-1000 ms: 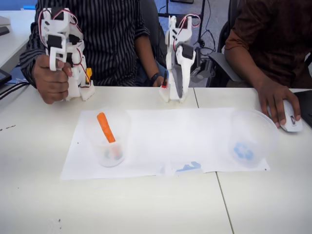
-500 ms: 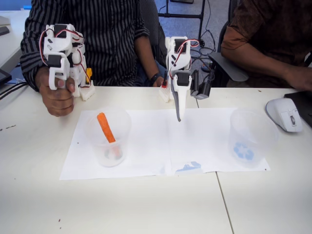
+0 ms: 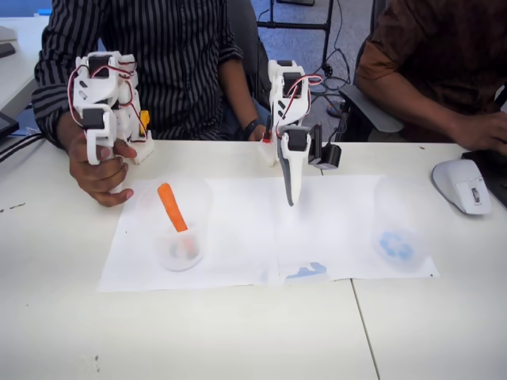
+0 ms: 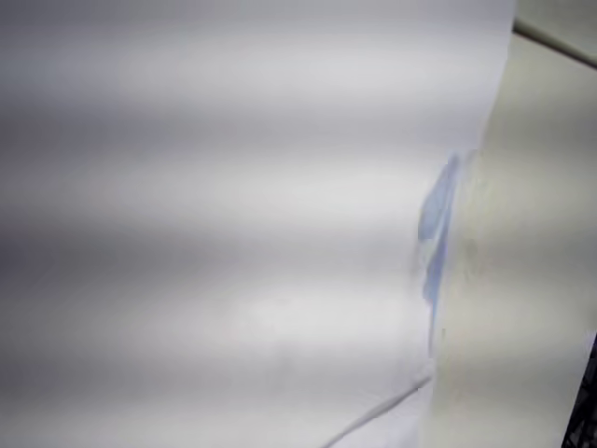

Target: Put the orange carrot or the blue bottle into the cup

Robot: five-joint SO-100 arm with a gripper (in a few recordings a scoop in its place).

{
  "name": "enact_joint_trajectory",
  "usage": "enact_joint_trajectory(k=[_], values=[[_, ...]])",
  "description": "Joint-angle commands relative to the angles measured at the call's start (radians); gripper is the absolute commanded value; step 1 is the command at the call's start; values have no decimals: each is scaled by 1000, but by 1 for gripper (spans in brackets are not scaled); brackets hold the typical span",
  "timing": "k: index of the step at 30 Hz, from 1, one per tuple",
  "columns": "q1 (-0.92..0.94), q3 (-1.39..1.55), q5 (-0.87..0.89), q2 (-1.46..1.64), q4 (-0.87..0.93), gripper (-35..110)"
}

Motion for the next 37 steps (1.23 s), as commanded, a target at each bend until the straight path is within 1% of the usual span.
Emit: enact_joint_trajectory(k=[1, 37], values=[[-29, 48, -5, 46, -32, 14], [-43, 69, -17, 46, -37, 14]])
